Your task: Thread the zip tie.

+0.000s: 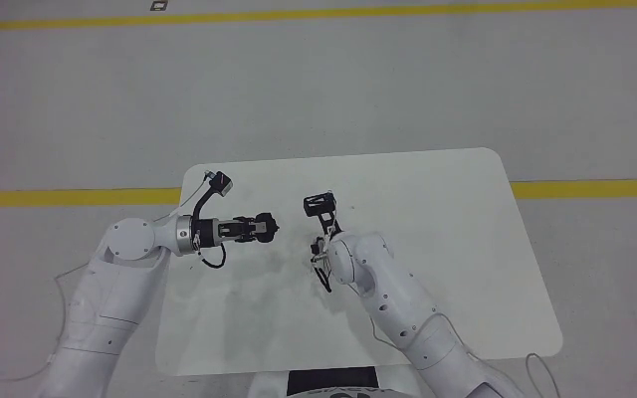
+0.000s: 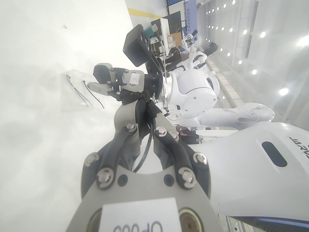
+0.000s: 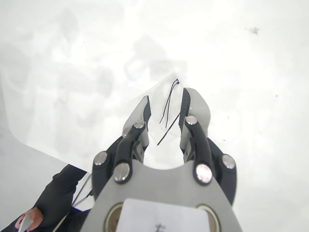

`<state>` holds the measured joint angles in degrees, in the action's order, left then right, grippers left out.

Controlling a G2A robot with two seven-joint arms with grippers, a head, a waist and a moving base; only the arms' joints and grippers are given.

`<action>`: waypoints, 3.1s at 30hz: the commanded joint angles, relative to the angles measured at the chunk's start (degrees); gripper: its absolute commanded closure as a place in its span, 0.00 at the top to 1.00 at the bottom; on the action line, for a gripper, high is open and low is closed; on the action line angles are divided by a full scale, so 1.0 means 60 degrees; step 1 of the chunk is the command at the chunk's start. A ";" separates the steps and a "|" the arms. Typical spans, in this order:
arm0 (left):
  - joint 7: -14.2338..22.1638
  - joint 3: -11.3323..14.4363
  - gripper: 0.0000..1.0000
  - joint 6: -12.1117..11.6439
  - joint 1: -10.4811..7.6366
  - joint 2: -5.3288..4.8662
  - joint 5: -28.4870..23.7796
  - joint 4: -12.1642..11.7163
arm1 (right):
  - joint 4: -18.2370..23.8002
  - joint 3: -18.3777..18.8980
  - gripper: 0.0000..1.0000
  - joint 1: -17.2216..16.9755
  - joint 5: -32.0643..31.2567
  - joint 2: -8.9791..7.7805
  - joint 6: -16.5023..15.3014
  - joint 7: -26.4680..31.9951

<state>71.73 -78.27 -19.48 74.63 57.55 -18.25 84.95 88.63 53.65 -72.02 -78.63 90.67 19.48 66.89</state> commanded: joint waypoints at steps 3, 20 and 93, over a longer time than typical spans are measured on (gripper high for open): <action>0.0000 0.0000 0.00 0.0000 0.0000 0.0000 0.0000 0.0000 | -0.0217 0.0026 0.27 0.0064 -0.0066 0.0067 0.0000 0.0034; 0.0000 0.0000 0.00 0.0000 0.0000 0.0000 0.0000 0.0000 | -0.0956 0.0188 0.27 0.0184 -0.0710 0.0463 0.0000 0.0263; 0.0000 0.0000 0.00 0.0000 0.0000 0.0000 0.0000 0.0000 | -0.2578 -0.0117 0.15 0.0739 -0.0759 0.1017 -0.0229 0.0648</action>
<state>71.73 -78.27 -19.48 74.63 57.55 -18.25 84.95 73.31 52.95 -67.65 -83.21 96.75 18.07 70.75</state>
